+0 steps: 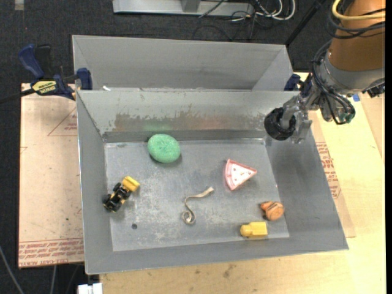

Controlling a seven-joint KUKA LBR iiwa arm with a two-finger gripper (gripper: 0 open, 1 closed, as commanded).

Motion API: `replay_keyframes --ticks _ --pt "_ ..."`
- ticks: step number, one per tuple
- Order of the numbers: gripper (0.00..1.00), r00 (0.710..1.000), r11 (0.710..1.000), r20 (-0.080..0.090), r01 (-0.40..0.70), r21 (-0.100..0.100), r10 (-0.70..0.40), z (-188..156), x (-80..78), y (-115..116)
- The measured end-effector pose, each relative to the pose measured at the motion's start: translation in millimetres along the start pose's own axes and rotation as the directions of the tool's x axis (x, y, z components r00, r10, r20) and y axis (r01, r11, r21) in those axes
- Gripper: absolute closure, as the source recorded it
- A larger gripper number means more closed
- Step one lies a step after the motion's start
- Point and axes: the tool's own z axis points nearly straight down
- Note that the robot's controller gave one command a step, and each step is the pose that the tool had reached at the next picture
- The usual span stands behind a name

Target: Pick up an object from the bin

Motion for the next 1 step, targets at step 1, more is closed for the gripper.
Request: replay_keyframes --ticks 1 --pt "1.00 1.000 1.000 -0.001 0.000 0.000 0.000 0.7 0.3 0.2"
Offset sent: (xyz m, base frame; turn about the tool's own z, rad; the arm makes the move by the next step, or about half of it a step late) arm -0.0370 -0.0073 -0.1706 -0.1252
